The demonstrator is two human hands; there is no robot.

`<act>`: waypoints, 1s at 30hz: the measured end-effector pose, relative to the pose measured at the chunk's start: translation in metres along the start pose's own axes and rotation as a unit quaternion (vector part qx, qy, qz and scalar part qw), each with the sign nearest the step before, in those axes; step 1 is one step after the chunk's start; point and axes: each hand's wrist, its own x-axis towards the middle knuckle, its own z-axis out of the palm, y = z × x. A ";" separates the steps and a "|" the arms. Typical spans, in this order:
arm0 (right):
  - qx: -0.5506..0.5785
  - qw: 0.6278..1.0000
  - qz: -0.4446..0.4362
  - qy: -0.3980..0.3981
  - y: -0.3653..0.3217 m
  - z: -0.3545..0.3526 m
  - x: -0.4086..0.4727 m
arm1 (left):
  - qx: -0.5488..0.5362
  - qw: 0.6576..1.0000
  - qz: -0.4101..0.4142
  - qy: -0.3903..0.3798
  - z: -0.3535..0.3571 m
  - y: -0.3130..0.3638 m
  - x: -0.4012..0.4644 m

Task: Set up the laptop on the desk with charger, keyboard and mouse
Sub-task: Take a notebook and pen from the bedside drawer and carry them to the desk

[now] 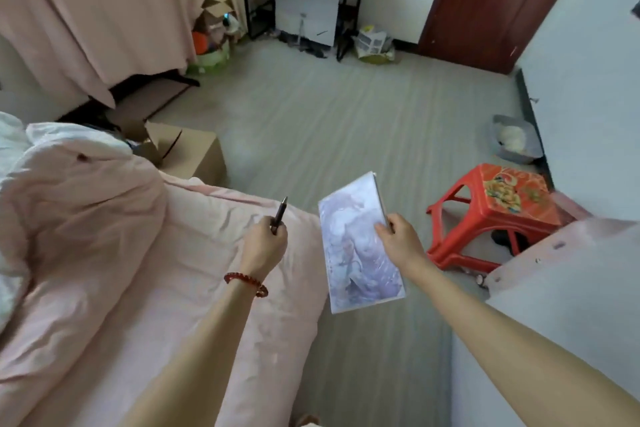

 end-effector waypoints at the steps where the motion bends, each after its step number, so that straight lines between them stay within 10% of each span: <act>1: -0.001 1.000 0.008 0.013 0.002 -0.010 0.016 | 0.003 1.000 0.009 -0.014 0.009 0.014 0.018; 17: -0.037 0.996 -0.003 0.087 0.006 -0.125 0.472 | 0.048 0.995 0.084 0.004 0.186 0.246 0.421; 30: -0.040 0.998 -0.052 0.019 -0.108 -0.089 0.870 | 0.034 0.989 0.073 0.122 0.177 0.338 0.787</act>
